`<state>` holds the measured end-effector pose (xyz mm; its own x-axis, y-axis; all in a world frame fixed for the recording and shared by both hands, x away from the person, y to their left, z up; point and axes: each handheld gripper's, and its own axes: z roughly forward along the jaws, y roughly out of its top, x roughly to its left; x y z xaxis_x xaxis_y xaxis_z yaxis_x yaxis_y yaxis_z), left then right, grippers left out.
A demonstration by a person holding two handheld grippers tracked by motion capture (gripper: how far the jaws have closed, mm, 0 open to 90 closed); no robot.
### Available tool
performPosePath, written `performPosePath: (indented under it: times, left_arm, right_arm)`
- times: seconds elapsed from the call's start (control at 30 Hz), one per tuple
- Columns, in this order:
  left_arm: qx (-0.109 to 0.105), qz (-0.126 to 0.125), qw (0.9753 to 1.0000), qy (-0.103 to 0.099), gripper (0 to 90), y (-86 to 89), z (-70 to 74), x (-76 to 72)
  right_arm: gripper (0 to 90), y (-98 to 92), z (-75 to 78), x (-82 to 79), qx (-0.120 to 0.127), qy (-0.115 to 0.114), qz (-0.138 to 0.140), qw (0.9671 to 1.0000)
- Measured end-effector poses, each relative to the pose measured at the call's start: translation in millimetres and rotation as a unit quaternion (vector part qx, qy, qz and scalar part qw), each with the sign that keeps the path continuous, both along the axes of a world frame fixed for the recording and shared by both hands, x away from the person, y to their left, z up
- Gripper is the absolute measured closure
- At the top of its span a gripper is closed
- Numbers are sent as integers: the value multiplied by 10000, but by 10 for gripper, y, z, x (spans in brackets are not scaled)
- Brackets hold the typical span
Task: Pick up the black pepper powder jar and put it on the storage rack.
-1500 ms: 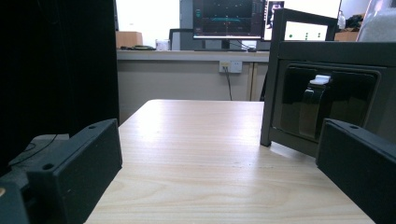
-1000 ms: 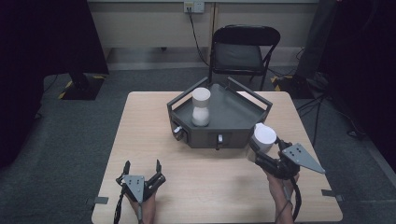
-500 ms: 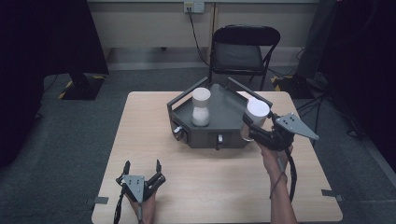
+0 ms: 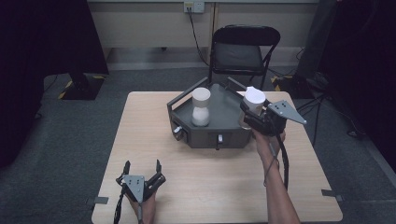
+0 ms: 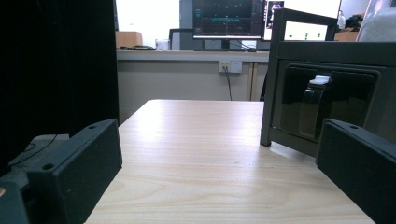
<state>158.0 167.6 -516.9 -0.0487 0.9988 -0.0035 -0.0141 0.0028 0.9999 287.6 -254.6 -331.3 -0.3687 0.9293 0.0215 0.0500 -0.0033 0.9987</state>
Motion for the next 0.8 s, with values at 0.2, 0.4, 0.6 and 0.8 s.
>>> performPosePath:
  times: [0.2, 0.4, 0.6, 0.8]
  left_arm:
    - [-1, -1, 10000, -2, 1, 0, -1, 0]
    - [-1, -4, 10000, -2, 1, 1, -1, -1]
    - [-2, -7, 10000, -3, 1, 2, -1, -1]
    - [1, -7, 10000, -1, 1, 2, 0, -1]
  right_arm:
    - [302, 88, -80, 150, 27, 101, -184, 9998]
    - [302, 156, -167, 234, 15, 80, -300, 9995]
    - [302, 192, -229, 274, -46, 103, -305, 9995]
    - [302, 221, -254, 321, -123, 185, -257, 9994]
